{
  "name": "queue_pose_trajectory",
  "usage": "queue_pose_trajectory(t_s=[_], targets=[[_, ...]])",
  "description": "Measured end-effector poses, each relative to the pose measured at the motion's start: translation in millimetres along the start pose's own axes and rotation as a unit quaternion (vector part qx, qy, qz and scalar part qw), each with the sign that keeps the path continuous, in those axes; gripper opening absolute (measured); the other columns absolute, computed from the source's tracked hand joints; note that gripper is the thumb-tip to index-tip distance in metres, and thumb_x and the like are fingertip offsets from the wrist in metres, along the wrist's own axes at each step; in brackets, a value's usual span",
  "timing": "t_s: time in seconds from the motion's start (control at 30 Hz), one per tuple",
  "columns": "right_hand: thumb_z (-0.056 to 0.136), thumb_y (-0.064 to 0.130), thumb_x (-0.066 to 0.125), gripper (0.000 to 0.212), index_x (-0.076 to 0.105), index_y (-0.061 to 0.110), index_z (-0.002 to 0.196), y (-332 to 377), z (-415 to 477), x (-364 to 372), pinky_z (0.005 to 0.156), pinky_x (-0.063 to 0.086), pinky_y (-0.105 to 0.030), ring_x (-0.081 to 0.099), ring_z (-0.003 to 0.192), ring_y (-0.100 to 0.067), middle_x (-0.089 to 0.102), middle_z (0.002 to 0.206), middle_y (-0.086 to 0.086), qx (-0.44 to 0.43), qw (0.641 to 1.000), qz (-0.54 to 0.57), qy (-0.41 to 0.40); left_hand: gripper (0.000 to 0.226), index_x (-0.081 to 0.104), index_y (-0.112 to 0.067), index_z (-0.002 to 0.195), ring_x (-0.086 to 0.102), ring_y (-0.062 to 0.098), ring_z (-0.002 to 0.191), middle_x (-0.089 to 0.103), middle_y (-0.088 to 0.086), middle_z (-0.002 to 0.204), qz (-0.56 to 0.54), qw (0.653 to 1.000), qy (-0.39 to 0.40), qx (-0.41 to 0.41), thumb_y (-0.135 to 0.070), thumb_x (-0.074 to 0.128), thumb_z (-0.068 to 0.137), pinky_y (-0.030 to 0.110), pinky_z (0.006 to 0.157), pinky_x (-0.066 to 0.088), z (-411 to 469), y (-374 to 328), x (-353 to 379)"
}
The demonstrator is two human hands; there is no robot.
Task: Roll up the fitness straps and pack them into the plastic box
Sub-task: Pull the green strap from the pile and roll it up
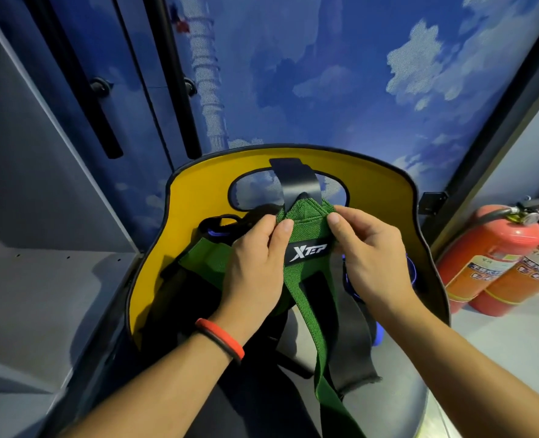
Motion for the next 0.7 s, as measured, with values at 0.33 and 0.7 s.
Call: queue_pose_trajectory(t_s=[0.33,0.7], targets=[[0.1,0.021,0.064,0.043,0.057,0.027,0.142,-9.3,-2.6,3.8,0.088,0.059,-0.043,0.071,0.096,-0.023,0.074,0.096,-0.003,0.005,0.999,-0.017,0.027,0.034,0.056,-0.015,0.092,0.057,0.009,0.071,0.059,-0.006,0.077,-0.011,1.0,-0.023,-0.001,-0.044,0.041,0.103,0.019,0.056,0.043,3.1,4.6,-2.9],[0.095,0.01,0.068,0.011,0.063,0.002,0.099,-14.4,4.6,-2.5,0.082,0.051,-0.03,0.06,0.085,-0.018,0.066,0.091,-0.008,0.04,0.995,0.088,0.038,0.026,0.068,-0.03,0.102,0.064,0.004,0.078,0.067,-0.013,0.083,-0.026,1.0,-0.006,0.009,-0.051,0.055,0.097,0.027,0.068,0.054,6.1,5.5,-0.3]])
Point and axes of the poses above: each hand's wrist, its own z-axis towards the middle knuckle, its own x-axis out of the palm, y = z × x, the point moved 7 cm from there along z, towards the middle knuckle
